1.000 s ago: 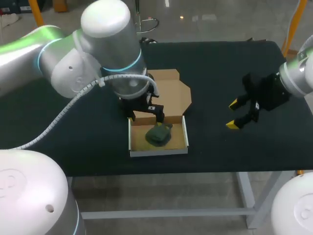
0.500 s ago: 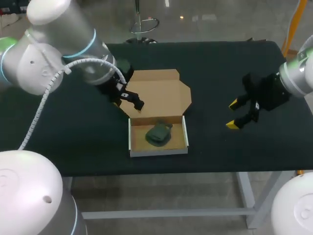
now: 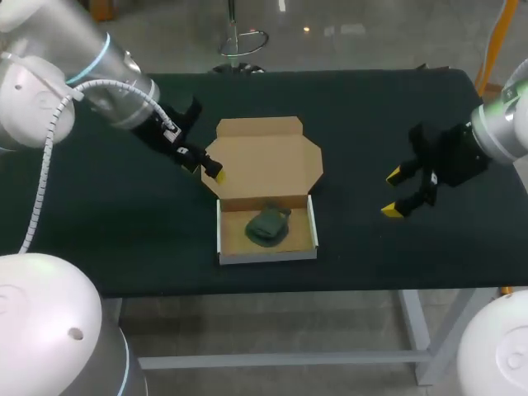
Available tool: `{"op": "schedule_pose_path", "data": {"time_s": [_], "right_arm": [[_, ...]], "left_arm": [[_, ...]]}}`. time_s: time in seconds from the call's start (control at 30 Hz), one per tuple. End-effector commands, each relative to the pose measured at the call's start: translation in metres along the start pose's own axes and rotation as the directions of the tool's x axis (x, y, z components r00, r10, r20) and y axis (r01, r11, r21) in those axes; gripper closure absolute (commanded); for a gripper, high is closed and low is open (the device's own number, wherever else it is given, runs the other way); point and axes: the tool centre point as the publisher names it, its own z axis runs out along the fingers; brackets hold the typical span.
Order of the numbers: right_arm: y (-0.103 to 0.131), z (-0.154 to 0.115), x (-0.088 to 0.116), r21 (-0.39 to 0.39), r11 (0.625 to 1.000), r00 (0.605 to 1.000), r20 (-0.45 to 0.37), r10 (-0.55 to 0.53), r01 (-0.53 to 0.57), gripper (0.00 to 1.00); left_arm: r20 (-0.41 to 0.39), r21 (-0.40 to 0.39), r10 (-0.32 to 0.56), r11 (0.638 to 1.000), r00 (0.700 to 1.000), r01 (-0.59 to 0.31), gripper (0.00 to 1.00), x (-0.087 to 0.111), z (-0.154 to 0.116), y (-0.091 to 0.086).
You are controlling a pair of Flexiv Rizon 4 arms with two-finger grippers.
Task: Assemble the packaging by folding the flat box into shape, placing the metal phone stand inside, and closing the box properly
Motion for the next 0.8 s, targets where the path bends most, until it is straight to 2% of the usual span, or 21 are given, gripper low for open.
{"op": "schedule_pose_path", "data": {"time_s": [0.03, 0.1, 0.17, 0.47, 0.8], "right_arm": [[0.0, -0.001, 0.0, -0.002, 1.0, 1.0, -0.003, -0.001, 0.001, 0.0], [0.0, -0.001, 0.0, -0.002, 1.0, 1.0, -0.003, -0.001, 0.001, 0.0], [0.0, -0.001, 0.0, -0.002, 1.0, 1.0, -0.003, -0.001, 0.001, 0.0], [0.025, -0.008, -0.006, 0.029, 0.997, 0.997, -0.029, -0.069, 0.07, 0.0], [0.049, -0.011, -0.018, 0.086, 0.989, 0.984, -0.146, -0.106, 0.119, 0.0]], "left_arm": [[0.007, -0.004, -0.001, 1.0, 1.0, 0.001, 0.0, 0.001, 0.0, -0.001], [-0.009, 0.028, 0.026, 0.999, 1.0, -0.025, 0.0, -0.005, 0.002, 0.001], [-0.06, 0.056, 0.032, 0.998, 0.998, -0.029, 0.0, -0.013, 0.0, 0.001], [-0.129, 0.147, 0.084, 0.987, 0.988, -0.065, 0.0, -0.041, 0.0, 0.002], [-0.188, 0.21, 0.067, 0.977, 0.98, -0.026, 0.0, -0.078, 0.016, -0.006]]}}
